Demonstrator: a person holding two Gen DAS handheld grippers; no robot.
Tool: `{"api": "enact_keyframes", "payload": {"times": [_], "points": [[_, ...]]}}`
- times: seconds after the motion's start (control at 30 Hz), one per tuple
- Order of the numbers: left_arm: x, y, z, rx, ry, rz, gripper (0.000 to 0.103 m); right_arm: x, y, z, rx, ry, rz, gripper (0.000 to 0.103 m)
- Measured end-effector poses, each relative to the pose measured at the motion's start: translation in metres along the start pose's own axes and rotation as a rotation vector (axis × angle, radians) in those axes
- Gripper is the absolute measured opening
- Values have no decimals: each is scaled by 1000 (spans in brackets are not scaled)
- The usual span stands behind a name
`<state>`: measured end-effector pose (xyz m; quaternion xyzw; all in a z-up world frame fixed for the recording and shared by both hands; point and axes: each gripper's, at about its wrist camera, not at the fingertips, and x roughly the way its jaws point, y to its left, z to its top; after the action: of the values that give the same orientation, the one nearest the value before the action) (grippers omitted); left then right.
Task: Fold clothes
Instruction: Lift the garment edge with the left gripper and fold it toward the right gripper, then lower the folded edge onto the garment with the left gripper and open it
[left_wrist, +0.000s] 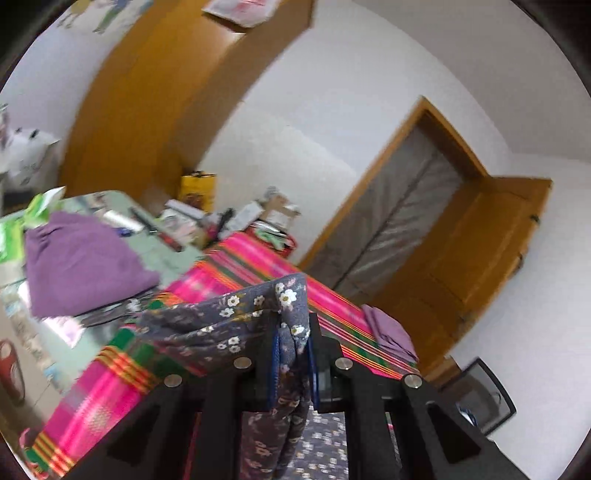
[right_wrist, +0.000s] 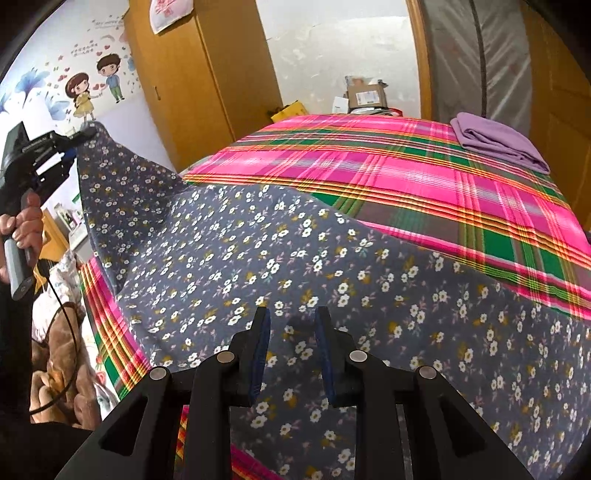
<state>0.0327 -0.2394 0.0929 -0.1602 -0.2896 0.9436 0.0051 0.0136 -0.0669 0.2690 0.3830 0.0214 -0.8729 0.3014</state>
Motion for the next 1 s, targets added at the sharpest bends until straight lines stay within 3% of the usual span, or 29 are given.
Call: {"api": "enact_keyframes", "payload": {"times": [0.33, 0.6, 0.83, 1.0], "points": [[33, -73, -40, 169, 147, -152, 13, -10, -12, -6, 37, -23, -1, 26], [69, -119, -109, 336, 373, -259, 13, -19, -21, -10, 65, -42, -12, 26], [93, -133, -186, 476, 590, -267, 15, -22, -31, -14, 94, -47, -18, 26], [86, -137, -198, 535, 611, -257, 20, -27, -32, -13, 92, -61, -19, 26]]}}
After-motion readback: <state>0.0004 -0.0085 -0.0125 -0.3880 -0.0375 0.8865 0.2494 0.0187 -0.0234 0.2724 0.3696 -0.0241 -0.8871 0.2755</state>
